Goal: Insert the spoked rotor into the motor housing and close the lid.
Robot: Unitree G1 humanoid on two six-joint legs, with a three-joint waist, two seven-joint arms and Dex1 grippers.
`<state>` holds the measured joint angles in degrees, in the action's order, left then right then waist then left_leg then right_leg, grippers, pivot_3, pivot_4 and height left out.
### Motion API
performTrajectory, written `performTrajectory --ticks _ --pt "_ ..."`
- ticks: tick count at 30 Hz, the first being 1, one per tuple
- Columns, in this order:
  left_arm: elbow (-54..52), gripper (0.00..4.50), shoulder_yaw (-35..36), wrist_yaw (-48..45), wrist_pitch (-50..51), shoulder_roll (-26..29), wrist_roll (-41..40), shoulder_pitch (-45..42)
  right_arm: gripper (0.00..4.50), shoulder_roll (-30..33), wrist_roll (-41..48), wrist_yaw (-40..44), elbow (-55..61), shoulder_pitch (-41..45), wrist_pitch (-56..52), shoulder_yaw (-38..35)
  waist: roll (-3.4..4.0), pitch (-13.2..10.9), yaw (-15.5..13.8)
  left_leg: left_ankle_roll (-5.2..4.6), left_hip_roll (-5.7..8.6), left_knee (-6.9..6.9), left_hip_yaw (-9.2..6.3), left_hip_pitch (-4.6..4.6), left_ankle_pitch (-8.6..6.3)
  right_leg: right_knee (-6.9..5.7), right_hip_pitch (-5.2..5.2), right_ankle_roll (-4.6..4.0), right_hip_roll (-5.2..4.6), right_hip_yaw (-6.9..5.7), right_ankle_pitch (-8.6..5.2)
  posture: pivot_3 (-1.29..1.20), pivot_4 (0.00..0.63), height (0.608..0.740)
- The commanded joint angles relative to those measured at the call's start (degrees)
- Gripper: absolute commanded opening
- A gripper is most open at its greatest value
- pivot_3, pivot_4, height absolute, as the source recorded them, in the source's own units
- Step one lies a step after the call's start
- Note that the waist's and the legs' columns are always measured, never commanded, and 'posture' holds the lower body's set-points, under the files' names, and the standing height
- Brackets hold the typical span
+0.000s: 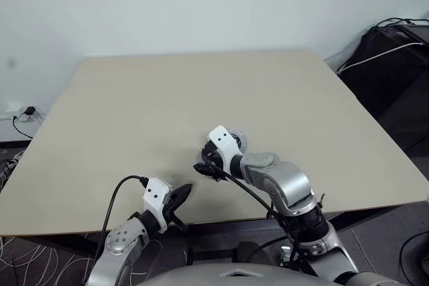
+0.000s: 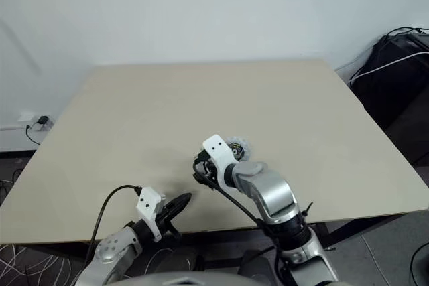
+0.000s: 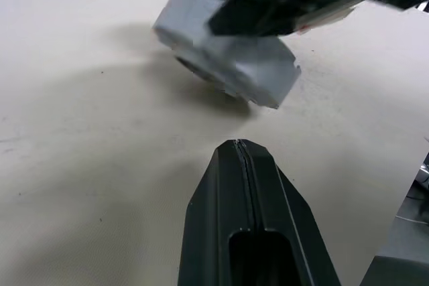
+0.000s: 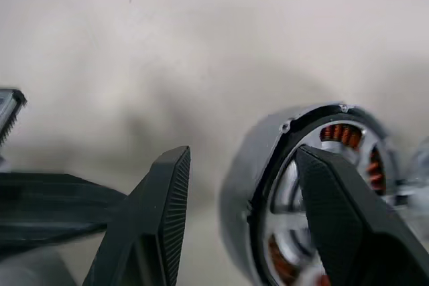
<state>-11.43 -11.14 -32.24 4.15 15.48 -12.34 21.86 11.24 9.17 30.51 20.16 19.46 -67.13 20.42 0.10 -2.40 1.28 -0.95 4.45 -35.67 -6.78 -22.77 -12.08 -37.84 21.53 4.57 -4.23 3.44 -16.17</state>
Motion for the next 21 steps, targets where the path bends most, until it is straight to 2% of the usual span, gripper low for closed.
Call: performTrajectory --ticks 1,9,12,21 --pt "-1.5 0.00 -0.1 0.0 -0.7 -0.3 -0.4 -0.7 2.65 3.8 -0.5 1.3 0.8 0.6 4.6 4.0 -0.01 0.0 0.0 0.00 0.00 0.00 0.00 0.01 0.00 0.00 0.00 0.00 -0.01 0.00 0.00 0.00 0.000 0.740" --pt "-1.7 0.00 0.1 -0.1 -0.7 -0.1 -0.5 -0.5 2.65 7.1 -2.2 0.2 -1.7 -1.7 10.1 8.7 -0.02 0.0 -0.1 0.00 0.00 -0.02 0.01 0.00 0.00 0.00 -0.02 -0.01 -0.08 0.01 -0.01 0.00 0.000 0.740" --pt "-1.9 0.00 0.3 0.0 -0.6 0.0 -0.5 -0.3 2.65 9.0 -4.2 0.7 -1.2 -2.1 17.1 10.1 -0.02 0.0 -0.3 0.00 0.00 -0.05 0.01 0.01 0.00 0.00 -0.04 0.00 -0.06 0.00 -0.01 0.00 0.000 0.740" --pt "-1.9 0.00 0.2 -0.3 -1.5 0.6 0.1 -0.3 2.65 21.0 -11.8 11.7 0.3 -0.1 36.1 17.6 -0.05 0.0 -0.6 -0.01 0.00 -0.15 0.00 0.01 0.00 0.03 -0.12 0.03 -0.06 -0.04 -0.02 0.00 0.000 0.740"
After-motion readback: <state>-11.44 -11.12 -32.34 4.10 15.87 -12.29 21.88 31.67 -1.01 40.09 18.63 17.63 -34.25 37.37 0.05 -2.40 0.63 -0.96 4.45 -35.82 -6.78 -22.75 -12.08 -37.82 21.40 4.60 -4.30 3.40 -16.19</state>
